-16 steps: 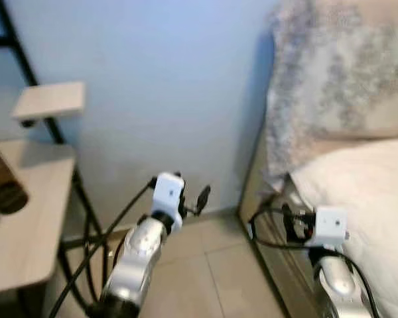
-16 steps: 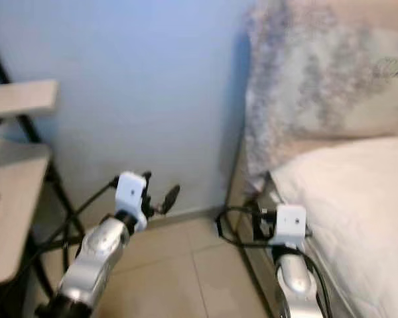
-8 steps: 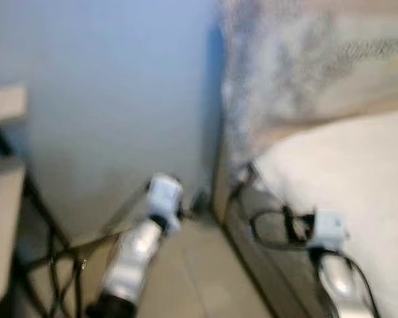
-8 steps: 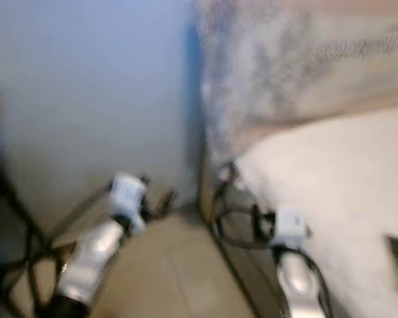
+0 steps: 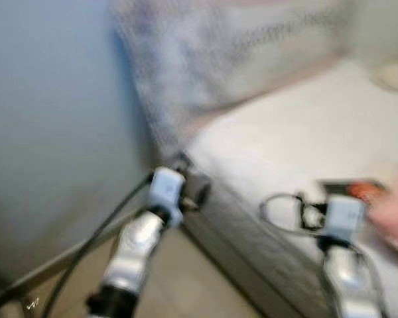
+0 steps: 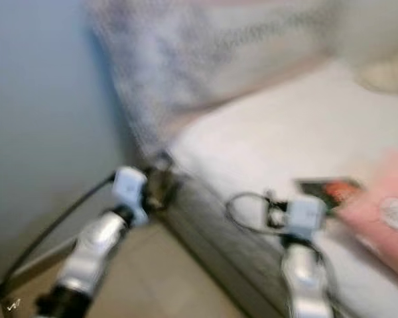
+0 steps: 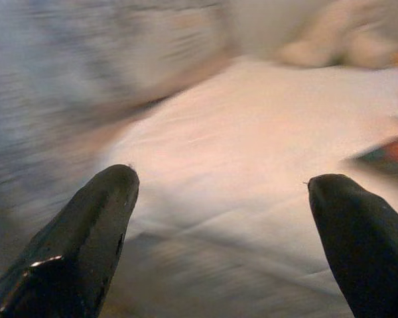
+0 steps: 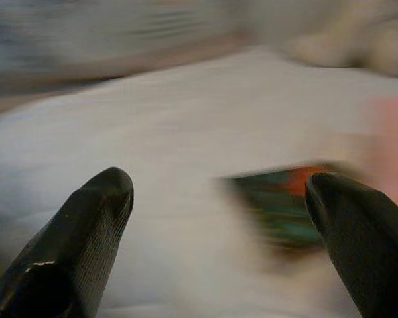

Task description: Clean up the room

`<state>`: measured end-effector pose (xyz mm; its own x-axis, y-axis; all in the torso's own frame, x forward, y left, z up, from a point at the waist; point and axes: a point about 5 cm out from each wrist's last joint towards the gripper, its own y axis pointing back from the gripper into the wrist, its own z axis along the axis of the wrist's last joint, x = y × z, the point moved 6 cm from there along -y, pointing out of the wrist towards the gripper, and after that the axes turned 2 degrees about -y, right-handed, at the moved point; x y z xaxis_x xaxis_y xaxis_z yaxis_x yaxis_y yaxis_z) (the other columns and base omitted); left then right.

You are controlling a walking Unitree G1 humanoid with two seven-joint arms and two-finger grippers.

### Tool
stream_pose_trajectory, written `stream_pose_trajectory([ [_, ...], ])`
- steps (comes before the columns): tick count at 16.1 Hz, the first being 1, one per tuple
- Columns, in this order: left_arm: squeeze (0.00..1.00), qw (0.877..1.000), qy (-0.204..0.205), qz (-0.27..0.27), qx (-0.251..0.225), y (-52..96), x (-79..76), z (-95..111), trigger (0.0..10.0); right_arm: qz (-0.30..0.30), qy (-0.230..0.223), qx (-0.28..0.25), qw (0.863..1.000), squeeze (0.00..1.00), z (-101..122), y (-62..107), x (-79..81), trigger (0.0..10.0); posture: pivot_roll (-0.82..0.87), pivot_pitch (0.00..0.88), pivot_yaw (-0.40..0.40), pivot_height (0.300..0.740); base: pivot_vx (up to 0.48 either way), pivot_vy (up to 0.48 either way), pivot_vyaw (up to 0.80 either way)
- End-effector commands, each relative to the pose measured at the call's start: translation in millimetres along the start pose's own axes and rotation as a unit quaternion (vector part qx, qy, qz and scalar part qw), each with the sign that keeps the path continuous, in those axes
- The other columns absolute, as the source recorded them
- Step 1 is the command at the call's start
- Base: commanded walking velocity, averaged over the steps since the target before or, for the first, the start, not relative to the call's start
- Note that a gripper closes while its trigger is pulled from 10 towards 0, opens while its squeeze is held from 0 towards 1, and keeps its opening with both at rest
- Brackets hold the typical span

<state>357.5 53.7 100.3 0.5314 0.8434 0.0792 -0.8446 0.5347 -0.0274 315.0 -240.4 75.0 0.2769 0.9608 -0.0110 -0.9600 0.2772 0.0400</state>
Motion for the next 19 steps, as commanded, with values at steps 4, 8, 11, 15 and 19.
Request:
stream_pose_trajectory([
  [4,0.0,1.0,0.003,-0.005,-0.001,-1.7,6.4,0,10.0,0.027,-0.006,0.004,1.0,0.0,-7,11.7,16.3,10.0,0.13,0.0,-0.003,0.736,0.278,-0.084,-0.74],
  [8,0.0,0.999,-0.01,0.024,0.022,-0.9,16.8,-10,10.0,0.023,-0.014,0.012,1.0,0.0,-13,17.0,15.4,10.0,0.13,0.0,-0.002,0.736,0.0,0.0,-0.73],
  [11,0.0,0.999,-0.003,0.04,0.02,-0.3,18.0,-12,10.0,0.046,-0.025,0.015,0.999,0.0,-15,18.5,23.1,10.0,0.13,0.0,-0.002,0.736,0.0,0.0,-0.71],
  [15,0.0,0.998,0.024,0.062,0.01,1.3,19.3,-12,10.0,0.054,-0.006,0.01,0.999,0.0,-12,15.0,27.1,10.0,0.13,0.0,-0.005,0.736,0.336,0.0,0.0],
  [19,0.0,0.999,0.007,0.048,-0.005,-1.1,15.2,-5,10.0,0.067,0.011,0.002,0.998,0.0,-8,11.7,31.9,10.0,0.14,0.0,-0.01,0.736,0.223,0.0,0.0],
])
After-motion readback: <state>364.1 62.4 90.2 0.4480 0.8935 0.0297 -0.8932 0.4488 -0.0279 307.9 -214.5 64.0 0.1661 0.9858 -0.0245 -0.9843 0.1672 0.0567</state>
